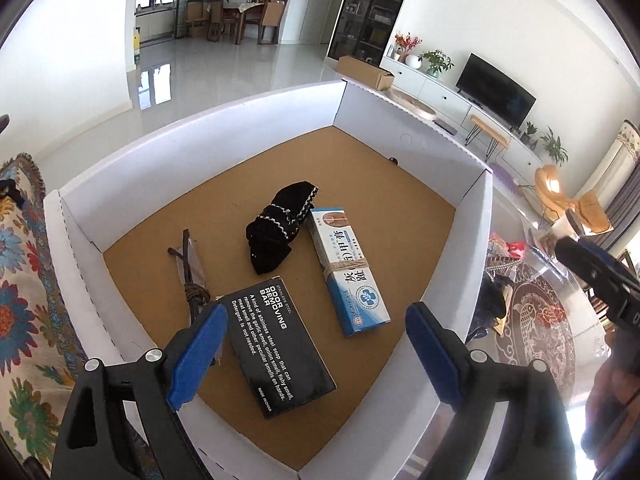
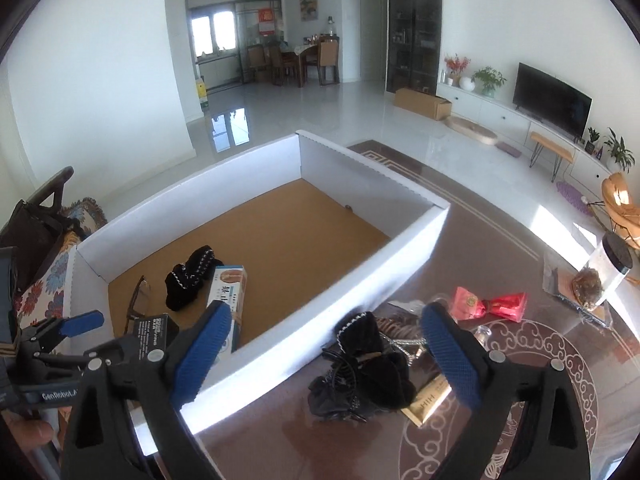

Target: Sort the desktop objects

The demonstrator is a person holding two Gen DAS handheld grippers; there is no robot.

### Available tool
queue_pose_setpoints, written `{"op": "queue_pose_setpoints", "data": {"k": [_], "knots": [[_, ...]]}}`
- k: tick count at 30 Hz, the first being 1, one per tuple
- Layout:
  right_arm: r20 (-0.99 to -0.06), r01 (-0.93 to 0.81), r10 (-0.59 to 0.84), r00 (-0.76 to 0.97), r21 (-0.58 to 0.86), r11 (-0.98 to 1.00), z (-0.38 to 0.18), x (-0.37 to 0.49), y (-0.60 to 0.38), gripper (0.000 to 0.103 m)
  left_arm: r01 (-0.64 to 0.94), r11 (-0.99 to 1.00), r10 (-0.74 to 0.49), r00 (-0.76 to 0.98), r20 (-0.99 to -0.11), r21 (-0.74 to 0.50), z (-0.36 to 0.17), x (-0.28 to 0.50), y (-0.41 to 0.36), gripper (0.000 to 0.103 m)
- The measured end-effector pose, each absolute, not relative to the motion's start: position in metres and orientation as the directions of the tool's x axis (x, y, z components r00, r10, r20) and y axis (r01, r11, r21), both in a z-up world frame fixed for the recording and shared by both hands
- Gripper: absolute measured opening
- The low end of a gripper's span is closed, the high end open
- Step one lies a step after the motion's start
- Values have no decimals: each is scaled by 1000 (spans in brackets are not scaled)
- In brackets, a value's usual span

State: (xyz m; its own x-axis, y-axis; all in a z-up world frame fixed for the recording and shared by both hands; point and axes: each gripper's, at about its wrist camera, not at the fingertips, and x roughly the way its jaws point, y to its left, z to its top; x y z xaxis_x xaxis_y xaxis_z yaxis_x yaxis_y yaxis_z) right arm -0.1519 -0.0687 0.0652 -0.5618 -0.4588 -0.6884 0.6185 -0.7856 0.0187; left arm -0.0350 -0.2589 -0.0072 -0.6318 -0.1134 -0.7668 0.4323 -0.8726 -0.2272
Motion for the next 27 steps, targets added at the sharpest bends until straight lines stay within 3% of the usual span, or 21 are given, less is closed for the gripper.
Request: {"op": "queue_pose_setpoints", "data": {"k": [5,13,15,20,27], "knots": [[-652,517,-394,-648,4,-856,45,-99,47,103,373,-902,-136,-724,-676,-218,27,-16,-222,91],[-799,278,-135,-586,-42,-960,-53,-43,216,103,102,-963,58,-827,-559,-250,67,8,-111,93],[-805,231,-99,-585,-48,-972,-66,-32,241,103,27,-974,111,-812,-572,-226,64,6,-79,103],[-805,177,-70,-589,-44,-983,-83,-20,263,103,-105,-977,202,-734,-649,-185,22,-7,-20,103],[-809,204,-92,-580,-36,-978,-86,-23,252,103,-155,-982,177,-606,-776,-103,-58,-23,13,103]]}}
